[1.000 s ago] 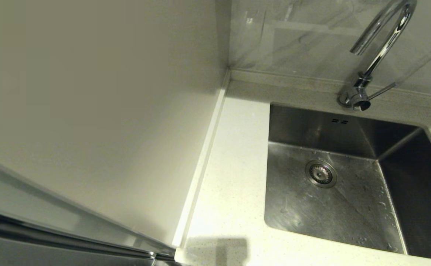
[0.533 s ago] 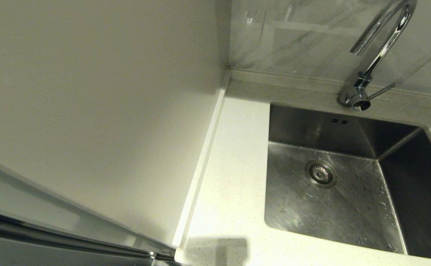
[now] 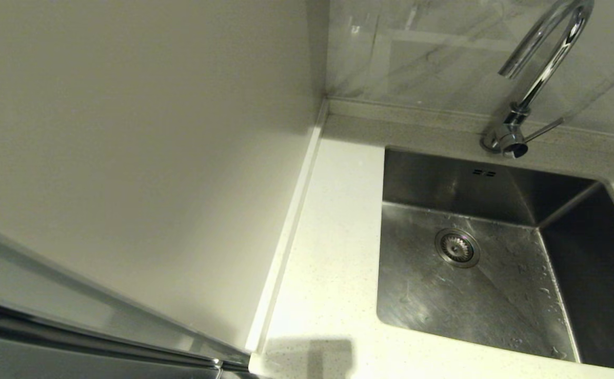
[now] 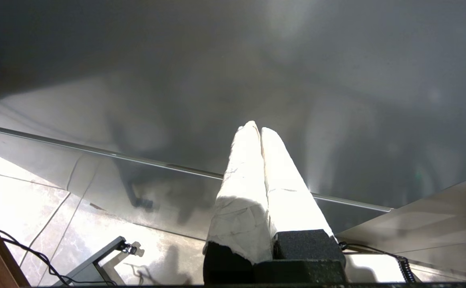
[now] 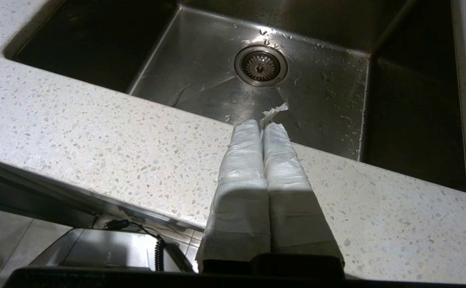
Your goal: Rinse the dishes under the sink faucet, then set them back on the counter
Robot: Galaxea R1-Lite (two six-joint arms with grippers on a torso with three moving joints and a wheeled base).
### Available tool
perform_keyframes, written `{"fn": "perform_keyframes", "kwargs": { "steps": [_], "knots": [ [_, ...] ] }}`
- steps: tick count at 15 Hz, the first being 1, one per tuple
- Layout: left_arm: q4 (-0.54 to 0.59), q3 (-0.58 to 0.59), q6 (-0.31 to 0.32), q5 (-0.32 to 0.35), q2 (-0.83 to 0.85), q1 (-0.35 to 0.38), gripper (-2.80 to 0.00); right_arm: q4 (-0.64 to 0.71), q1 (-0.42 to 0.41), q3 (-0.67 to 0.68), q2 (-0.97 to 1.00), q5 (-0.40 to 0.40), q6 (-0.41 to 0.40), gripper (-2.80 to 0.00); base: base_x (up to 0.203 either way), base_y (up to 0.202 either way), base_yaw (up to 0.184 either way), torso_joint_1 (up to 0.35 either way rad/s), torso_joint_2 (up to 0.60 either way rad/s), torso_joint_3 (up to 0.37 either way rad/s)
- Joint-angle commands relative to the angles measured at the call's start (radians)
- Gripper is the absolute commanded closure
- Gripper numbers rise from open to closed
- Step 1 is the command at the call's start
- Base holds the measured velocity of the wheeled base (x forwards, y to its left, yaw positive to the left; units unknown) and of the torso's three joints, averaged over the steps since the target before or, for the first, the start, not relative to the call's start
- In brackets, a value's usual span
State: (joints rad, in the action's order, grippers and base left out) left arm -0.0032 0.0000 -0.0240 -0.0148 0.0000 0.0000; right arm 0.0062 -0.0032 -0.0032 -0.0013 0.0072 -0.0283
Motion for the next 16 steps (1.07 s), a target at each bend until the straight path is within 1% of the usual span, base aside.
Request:
{"fn": "perform_keyframes", "kwargs": {
  "steps": [1,16],
  "knots": [
    [0.0,0.0,-0.001,-0.001,-0.003,0.0,0.0,0.0,0.0,0.0,0.001,0.0,-0.001,0.0,0.0,0.0,0.0,0.0,0.0,0.0],
    [0.0,0.0,-0.001,-0.001,-0.003,-0.002,0.0,0.0,0.0,0.0,0.001,0.0,-0.001,0.0,0.0,0.0,0.0,0.0,0.0,0.0]
  ]
}}
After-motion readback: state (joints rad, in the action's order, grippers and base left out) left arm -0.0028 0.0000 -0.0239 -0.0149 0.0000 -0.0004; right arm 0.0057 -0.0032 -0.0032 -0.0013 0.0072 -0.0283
